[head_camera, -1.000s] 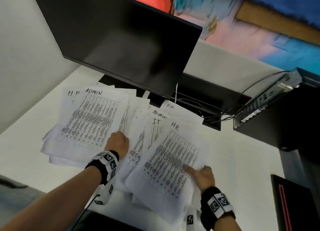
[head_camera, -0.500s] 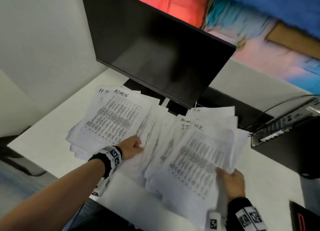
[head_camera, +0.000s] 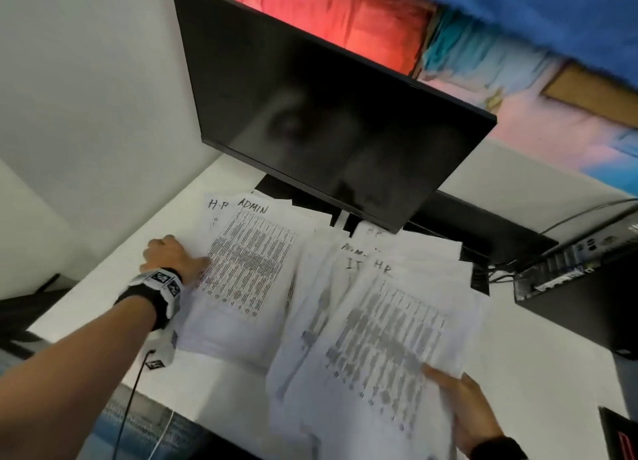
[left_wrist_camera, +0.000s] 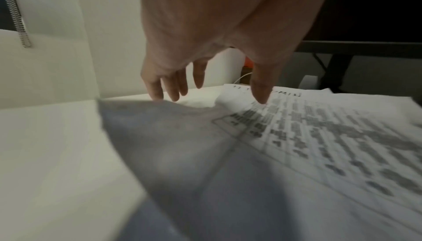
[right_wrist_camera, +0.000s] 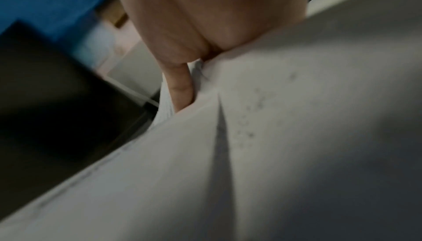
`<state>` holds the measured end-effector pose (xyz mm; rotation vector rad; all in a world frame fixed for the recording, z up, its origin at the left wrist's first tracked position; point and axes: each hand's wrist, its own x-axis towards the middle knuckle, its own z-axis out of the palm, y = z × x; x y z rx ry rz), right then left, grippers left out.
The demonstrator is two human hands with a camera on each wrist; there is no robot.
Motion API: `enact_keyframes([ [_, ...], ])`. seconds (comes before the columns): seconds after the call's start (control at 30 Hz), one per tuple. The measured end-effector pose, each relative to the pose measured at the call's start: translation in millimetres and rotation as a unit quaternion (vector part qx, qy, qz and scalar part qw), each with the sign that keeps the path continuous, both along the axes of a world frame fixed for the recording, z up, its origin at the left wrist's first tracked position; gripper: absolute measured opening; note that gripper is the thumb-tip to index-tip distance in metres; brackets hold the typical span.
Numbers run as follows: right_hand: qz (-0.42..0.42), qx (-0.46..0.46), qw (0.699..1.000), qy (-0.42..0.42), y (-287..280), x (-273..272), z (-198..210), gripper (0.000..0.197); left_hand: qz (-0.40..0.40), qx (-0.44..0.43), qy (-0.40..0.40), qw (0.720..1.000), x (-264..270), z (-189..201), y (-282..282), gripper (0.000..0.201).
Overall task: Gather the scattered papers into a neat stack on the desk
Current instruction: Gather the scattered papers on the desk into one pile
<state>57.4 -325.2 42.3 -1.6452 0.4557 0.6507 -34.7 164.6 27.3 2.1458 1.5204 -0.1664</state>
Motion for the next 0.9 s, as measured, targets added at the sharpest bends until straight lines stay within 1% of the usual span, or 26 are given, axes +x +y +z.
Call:
enact_keyframes([
  [0.03, 0.009, 0.009, 1.0, 0.002, 10.7, -3.4, -5.1, 0.068, -0.024, -0.01, 0.009, 1.0, 0.6, -3.3, 5.1, 0.094],
  [0.1, 0.012, 0.001, 1.0, 0.007, 33.4, -6.4, -19.1, 0.071, -0.073, -0.021, -0.004, 0.997, 4.9, -9.2, 5.4, 0.09],
  [0.13, 0.011, -0.01, 1.0, 0.012, 43.7, -6.2, -27.1, 0.078, -0.092, -0.028, -0.019, 0.995, 7.2, -9.5, 0.7, 0.088],
  [0.2, 0.031, -0.022, 0.999, 0.015, 61.9, -5.5, -40.3, 0.1, -0.119, -0.063, -0.06, 0.989, 13.1, -10.9, -14.4, 0.087],
  [0.23, 0.042, -0.025, 0.999, 0.005, 70.1, -3.6, -45.6, 0.1, -0.127, -0.093, -0.076, 0.985, 15.6, -10.7, -23.6, 0.09],
  [0.27, 0.052, -0.032, 0.998, -0.001, 79.4, -2.7, -45.9, 0.088, -0.137, -0.125, -0.091, 0.978, 17.3, -11.4, -32.6, 0.094],
  [0.33, 0.09, -0.047, 0.995, -0.016, 94.3, -0.4, -43.7, 0.057, -0.156, -0.192, -0.123, 0.961, 21.4, -14.1, -48.7, 0.103],
  [0.37, 0.113, -0.056, 0.992, -0.021, 101.8, -1.4, -41.3, 0.05, -0.161, -0.215, -0.134, 0.954, 23.3, -14.5, -56.8, 0.107],
  [0.43, 0.161, -0.097, 0.982, -0.017, 112.1, -1.1, -40.1, 0.054, -0.168, -0.23, -0.137, 0.949, 27.1, -13.1, -72.8, 0.101],
  [0.47, 0.191, -0.127, 0.973, -0.022, 115.4, -0.5, -40.6, 0.051, -0.16, -0.234, -0.129, 0.95, 29.7, -14.6, -79.8, 0.096],
  [0.5, 0.225, -0.171, 0.958, -0.038, 117.4, -0.5, -38.2, 0.038, -0.149, -0.243, -0.13, 0.95, 32.6, -17.1, -84.7, 0.092],
  [0.53, 0.255, -0.228, 0.938, -0.06, 116.7, 0.8, -35.4, 0.029, -0.137, -0.251, -0.136, 0.948, 35.0, -15.1, -89.9, 0.088],
  [0.57, 0.26, -0.298, 0.914, -0.089, 112.8, 2.8, -34.0, 0.034, -0.12, -0.26, -0.138, 0.948, 37.1, -17.1, -91.3, 0.086],
  [0.6, 0.255, -0.358, 0.89, -0.123, 105.7, 5.0, -31.9, 0.038, -0.111, -0.264, -0.136, 0.948, 38.8, -16.6, -92.4, 0.084],
  [0.63, 0.227, -0.4, 0.878, -0.133, 95.9, 6.0, -28.8, 0.048, -0.1, -0.271, -0.138, 0.948, 40.0, -17.4, -92.6, 0.08],
  [0.67, 0.18, -0.424, 0.878, -0.132, 84.7, 9.4, -28.7, 0.059, -0.093, -0.275, -0.147, 0.946, 40.3, -18.4, -91.9, 0.076],
  [0.7, 0.131, -0.444, 0.88, -0.106, 72.1, 13.1, -29.4, 0.067, -0.084, -0.28, -0.159, 0.943, 40.8, -21.7, -90.8, 0.072],
  [0.77, 0.068, -0.473, 0.878, -0.036, 50.5, 18.9, -23.9, 0.075, -0.068, -0.28, -0.182, 0.94, 40.6, -25.4, -92.1, 0.065],
  [0.8, 0.05, -0.474, 0.879, -0.006, 41.5, 21.6, -23.8, 0.079, -0.059, -0.276, -0.195, 0.939, 40.8, -26.8, -93.6, 0.063],
  [0.83, 0.034, -0.46, 0.887, 0.021, 32.0, 26.6, -29.2, 0.082, -0.047, -0.274, -0.206, 0.938, 41.5, -27.8, -95.4, 0.062],
  [0.87, 0.014, -0.432, 0.901, 0.036, 24.3, 30.3, -31.9, 0.083, -0.038, -0.268, -0.214, 0.939, 42.0, -28.1, -97.6, 0.062],
  [0.9, -0.01, -0.384, 0.922, 0.042, 15.8, 34.3, -37.2, 0.081, -0.027, -0.263, -0.214, 0.94, 43.4, -29.3, -99.2, 0.066],
])
